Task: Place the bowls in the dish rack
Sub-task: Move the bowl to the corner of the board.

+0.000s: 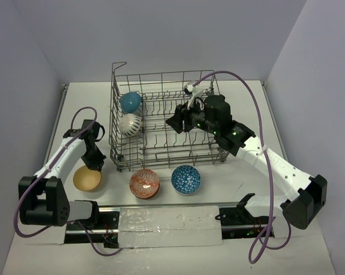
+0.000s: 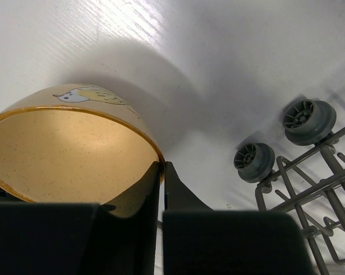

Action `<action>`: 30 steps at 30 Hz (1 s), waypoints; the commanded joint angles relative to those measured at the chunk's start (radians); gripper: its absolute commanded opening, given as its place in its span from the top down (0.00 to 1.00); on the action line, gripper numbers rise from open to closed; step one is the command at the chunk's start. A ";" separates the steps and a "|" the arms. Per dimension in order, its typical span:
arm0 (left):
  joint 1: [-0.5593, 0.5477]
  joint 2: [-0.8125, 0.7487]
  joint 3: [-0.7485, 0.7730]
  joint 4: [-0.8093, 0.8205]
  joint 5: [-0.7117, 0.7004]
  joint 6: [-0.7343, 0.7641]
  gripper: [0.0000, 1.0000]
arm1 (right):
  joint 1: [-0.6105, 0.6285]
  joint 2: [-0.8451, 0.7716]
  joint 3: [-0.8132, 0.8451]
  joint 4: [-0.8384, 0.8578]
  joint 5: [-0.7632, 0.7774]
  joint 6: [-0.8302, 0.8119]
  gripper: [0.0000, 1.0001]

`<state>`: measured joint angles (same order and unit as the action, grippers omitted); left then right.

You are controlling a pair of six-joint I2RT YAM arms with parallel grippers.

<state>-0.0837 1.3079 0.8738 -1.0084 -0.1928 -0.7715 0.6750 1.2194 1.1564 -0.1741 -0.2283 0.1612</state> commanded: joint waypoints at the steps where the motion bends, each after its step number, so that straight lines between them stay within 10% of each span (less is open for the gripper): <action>1: -0.005 0.016 0.034 0.001 0.026 0.014 0.92 | -0.006 -0.023 -0.003 0.016 0.012 -0.015 0.44; 30: -0.014 0.128 0.212 0.014 0.004 0.023 0.94 | -0.008 -0.011 -0.001 0.016 0.014 -0.019 0.44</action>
<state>-0.0933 1.4239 1.0279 -1.0267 -0.1883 -0.7601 0.6750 1.2194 1.1564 -0.1741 -0.2253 0.1581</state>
